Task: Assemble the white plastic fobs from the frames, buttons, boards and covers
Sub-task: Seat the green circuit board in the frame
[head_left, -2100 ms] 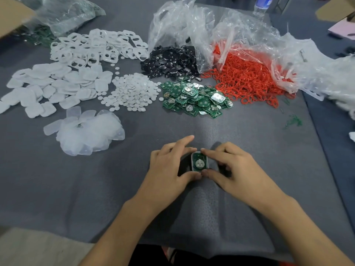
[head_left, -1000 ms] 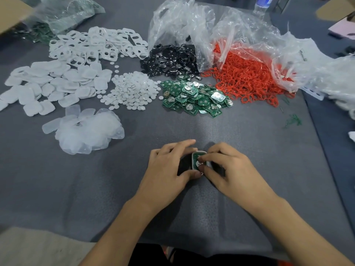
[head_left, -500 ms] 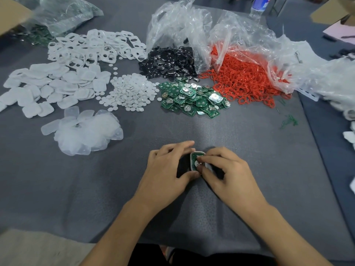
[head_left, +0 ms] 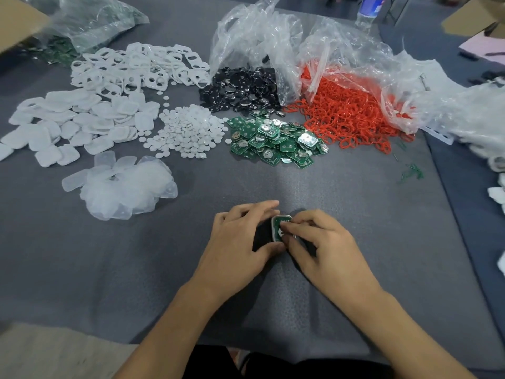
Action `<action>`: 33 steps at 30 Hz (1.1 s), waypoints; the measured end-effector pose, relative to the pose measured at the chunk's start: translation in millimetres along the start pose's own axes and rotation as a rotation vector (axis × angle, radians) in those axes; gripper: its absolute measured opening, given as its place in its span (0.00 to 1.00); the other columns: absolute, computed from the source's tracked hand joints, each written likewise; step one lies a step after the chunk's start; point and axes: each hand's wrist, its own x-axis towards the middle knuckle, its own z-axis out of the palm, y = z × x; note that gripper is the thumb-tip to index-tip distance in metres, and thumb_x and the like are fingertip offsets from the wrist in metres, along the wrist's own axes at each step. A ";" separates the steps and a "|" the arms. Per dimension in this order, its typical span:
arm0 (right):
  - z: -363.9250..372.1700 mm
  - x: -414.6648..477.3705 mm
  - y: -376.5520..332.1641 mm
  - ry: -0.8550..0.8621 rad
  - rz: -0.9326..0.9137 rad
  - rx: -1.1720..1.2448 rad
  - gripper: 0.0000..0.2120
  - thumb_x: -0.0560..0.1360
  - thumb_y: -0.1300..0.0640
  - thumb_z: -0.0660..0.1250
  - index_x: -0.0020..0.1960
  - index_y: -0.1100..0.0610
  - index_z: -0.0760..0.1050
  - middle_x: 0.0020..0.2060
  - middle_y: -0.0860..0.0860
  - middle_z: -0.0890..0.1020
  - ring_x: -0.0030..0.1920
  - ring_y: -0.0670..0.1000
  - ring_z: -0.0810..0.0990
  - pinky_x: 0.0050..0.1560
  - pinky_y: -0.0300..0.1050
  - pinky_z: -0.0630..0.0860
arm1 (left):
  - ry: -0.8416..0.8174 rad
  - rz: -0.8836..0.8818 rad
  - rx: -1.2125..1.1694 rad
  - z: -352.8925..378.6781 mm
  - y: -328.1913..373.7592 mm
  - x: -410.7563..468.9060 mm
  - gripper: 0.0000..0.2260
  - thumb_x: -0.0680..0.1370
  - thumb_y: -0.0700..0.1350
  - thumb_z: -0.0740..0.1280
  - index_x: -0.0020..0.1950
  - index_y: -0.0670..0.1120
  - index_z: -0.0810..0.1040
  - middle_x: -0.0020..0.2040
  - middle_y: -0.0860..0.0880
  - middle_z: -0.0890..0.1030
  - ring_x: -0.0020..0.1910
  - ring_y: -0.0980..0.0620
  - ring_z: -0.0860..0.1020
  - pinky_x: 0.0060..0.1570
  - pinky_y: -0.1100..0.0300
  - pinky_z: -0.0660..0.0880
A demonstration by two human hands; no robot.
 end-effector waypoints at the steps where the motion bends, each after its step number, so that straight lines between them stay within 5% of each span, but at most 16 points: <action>1: 0.1 -0.1 -0.1 0.001 -0.004 0.000 0.08 0.76 0.59 0.73 0.55 0.55 0.85 0.51 0.47 0.80 0.50 0.49 0.81 0.51 0.49 0.80 | 0.000 -0.001 -0.001 0.0 0.0 0.0 0.31 0.74 0.58 0.75 0.75 0.61 0.67 0.65 0.68 0.77 0.71 0.67 0.65 0.69 0.63 0.55; 33: -0.4 -1.8 0.9 0.026 -0.051 -0.062 0.09 0.77 0.58 0.71 0.56 0.53 0.83 0.51 0.44 0.79 0.49 0.47 0.80 0.47 0.46 0.80 | -0.016 0.030 0.006 0.1 -2.7 0.3 0.28 0.77 0.57 0.71 0.75 0.61 0.67 0.68 0.68 0.75 0.71 0.66 0.65 0.68 0.67 0.53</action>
